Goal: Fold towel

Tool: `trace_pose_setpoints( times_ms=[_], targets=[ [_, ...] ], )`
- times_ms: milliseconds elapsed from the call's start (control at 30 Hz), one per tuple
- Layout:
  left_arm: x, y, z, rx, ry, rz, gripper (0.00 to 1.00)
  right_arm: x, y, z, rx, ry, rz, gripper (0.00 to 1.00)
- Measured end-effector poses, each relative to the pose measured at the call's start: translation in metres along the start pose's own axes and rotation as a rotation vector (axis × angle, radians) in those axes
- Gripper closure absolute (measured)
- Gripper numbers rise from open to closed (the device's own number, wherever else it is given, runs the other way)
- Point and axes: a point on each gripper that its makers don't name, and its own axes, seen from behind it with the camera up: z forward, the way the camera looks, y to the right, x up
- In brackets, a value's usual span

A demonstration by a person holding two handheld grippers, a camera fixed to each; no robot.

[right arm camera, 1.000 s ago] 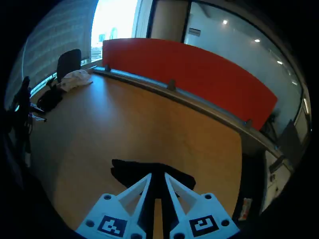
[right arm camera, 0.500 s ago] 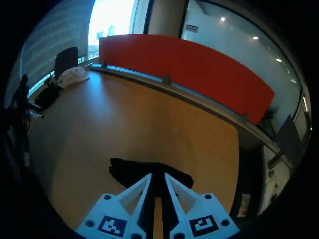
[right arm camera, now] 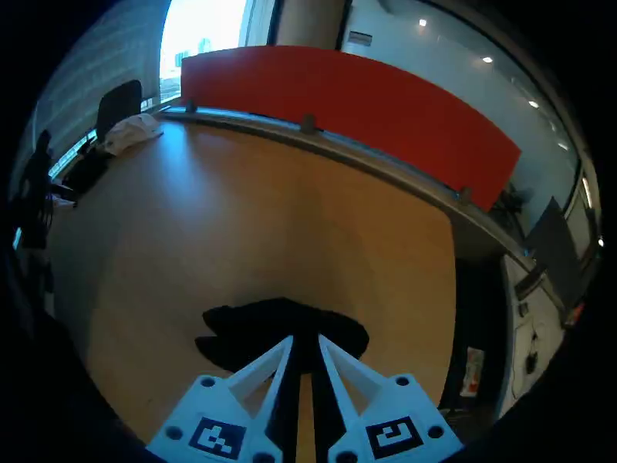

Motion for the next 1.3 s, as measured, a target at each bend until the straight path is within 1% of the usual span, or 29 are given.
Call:
trace_pose_setpoints(
  times_ms=[100, 433, 667, 867, 1100, 1300],
  targets=[
    [0.000, 0.001, 0.000, -0.001, 0.000, 0.004, 0.07, -0.023, 0.003, -0.002, -0.014, -0.036, 0.015, 0.93],
    [0.002, 0.004, 0.000, -0.004, 0.000, 0.012, 0.07, -0.095, 0.011, -0.008, -0.063, -0.153, 0.099, 0.93],
    [0.002, 0.005, 0.000, -0.004, -0.001, 0.017, 0.07, -0.138, 0.013, -0.009, -0.097, -0.232, 0.154, 0.93],
    [0.002, 0.004, 0.000, -0.001, -0.003, 0.022, 0.07, -0.159, 0.009, -0.004, -0.108, -0.275, 0.191, 0.93],
    [0.003, 0.002, -0.001, 0.003, 0.000, 0.024, 0.07, -0.175, 0.006, -0.001, -0.124, -0.321, 0.194, 0.93],
    [0.001, 0.001, -0.002, 0.008, -0.002, 0.026, 0.07, -0.182, 0.008, 0.003, -0.140, -0.344, 0.215, 0.92]
  ],
)
